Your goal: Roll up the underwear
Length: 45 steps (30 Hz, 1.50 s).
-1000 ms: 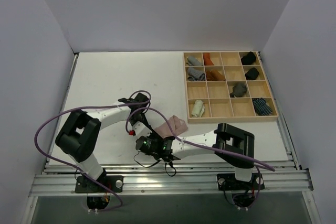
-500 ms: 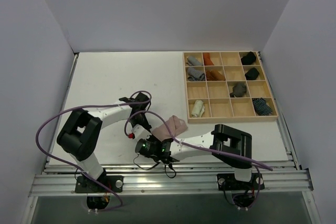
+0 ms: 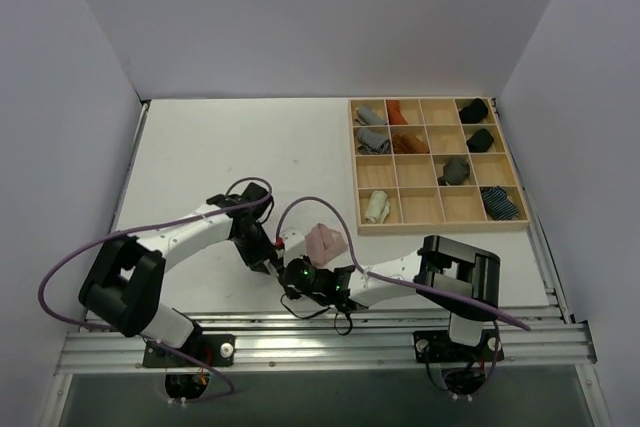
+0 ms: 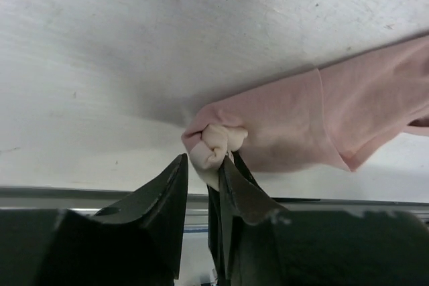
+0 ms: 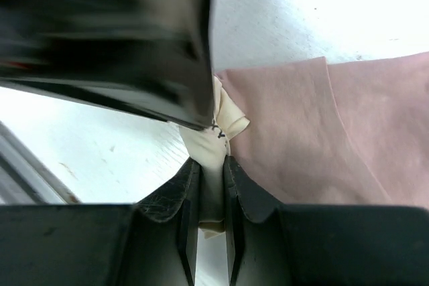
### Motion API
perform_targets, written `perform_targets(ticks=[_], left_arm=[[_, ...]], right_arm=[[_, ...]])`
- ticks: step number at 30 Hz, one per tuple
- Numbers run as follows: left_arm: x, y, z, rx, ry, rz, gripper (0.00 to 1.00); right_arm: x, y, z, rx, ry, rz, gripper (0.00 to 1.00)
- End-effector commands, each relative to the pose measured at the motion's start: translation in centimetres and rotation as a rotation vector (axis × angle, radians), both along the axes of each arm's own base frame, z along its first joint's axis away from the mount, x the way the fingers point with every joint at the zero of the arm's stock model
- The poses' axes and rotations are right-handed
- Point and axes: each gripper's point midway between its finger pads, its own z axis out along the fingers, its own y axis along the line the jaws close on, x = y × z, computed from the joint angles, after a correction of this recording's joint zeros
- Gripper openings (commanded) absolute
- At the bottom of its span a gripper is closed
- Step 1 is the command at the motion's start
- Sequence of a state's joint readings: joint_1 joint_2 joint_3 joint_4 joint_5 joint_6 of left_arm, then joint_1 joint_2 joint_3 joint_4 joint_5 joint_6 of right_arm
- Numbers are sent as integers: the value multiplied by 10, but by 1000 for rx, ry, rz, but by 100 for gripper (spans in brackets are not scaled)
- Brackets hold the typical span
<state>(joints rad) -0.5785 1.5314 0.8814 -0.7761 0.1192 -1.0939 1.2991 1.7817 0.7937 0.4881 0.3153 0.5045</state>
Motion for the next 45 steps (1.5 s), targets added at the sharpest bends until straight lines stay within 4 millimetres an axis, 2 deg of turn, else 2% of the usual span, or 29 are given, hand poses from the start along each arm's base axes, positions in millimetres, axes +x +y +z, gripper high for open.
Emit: perform_targets(ticks=[1, 2, 4, 5, 12, 15, 19, 23, 35, 39, 45], left_arm=[[-6, 19, 13, 44, -14, 37, 34], [-4, 21, 13, 52, -25, 30, 36], [-1, 22, 13, 57, -51, 10, 37], [0, 24, 12, 62, -62, 4, 39], [1, 22, 10, 22, -138, -16, 42], [3, 24, 17, 3, -193, -6, 45], [9, 24, 36, -52, -289, 18, 52], [9, 28, 40, -43, -300, -1, 54], [4, 32, 10, -9, -262, -41, 54], [7, 38, -6, 52, -231, -32, 54], [15, 36, -20, 78, -223, -26, 52]], right_arm=[[-36, -47, -67, -96, 271, 8, 0], [-34, -55, -72, -96, 290, -5, 0], [-35, -53, -73, -58, 334, 15, 0], [-29, -57, -76, -49, 341, -8, 0], [-34, -59, -89, -48, 412, 14, 0], [-39, -60, -97, -53, 437, 21, 0], [-41, -60, -100, -49, 452, 20, 0], [-41, -60, -104, -55, 467, 18, 0], [-46, -57, -106, -31, 506, 20, 0], [-46, -56, -106, -20, 507, 18, 0], [-44, -51, -104, -14, 499, 31, 0]])
